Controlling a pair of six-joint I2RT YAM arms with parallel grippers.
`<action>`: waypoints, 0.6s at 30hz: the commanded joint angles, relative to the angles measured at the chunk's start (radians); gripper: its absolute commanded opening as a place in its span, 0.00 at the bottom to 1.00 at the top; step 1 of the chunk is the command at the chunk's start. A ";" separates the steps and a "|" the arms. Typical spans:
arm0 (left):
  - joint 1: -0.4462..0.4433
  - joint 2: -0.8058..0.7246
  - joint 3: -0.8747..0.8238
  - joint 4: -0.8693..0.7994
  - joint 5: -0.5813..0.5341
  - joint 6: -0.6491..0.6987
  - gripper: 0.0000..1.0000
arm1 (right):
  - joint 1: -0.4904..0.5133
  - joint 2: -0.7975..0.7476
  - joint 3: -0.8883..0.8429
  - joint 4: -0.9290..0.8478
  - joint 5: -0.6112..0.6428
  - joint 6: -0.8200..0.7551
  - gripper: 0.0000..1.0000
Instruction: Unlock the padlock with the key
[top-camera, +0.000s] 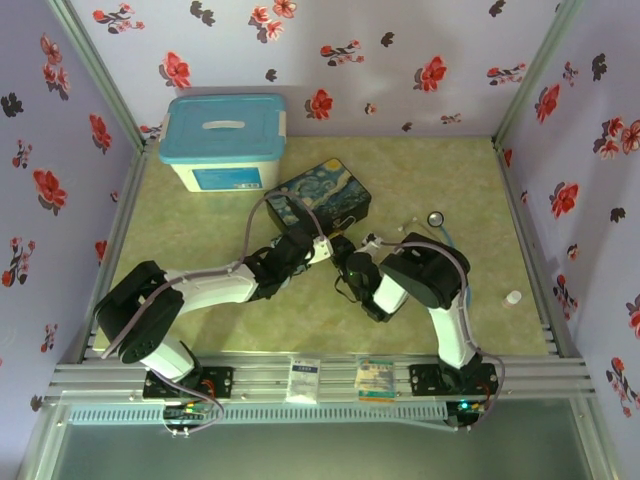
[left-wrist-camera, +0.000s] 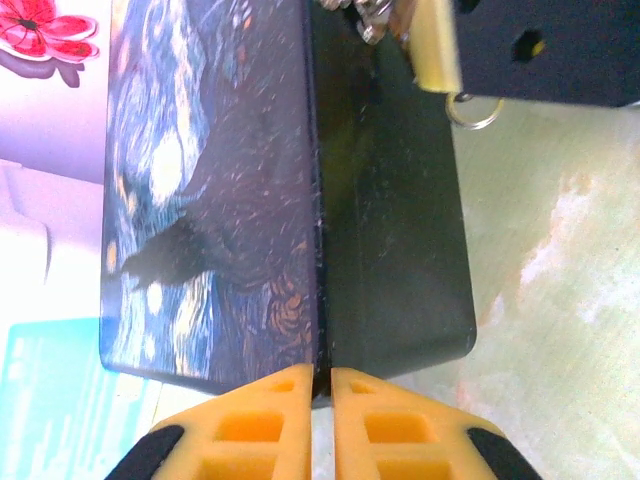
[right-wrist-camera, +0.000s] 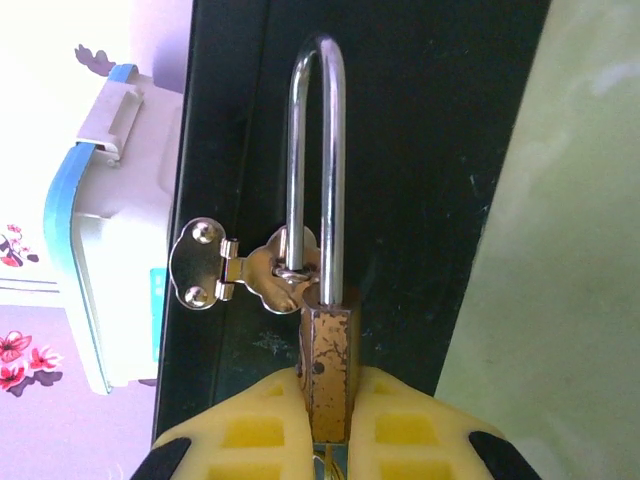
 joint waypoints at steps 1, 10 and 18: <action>0.013 0.049 -0.042 -0.329 0.014 -0.025 0.13 | 0.015 -0.037 -0.048 -0.018 0.157 0.014 0.00; 0.018 -0.201 0.022 -0.324 0.197 -0.159 0.27 | 0.127 -0.051 -0.071 -0.018 0.291 0.140 0.00; 0.108 -0.241 0.259 -0.193 0.482 -0.713 0.76 | 0.151 -0.007 -0.063 -0.018 0.268 0.157 0.00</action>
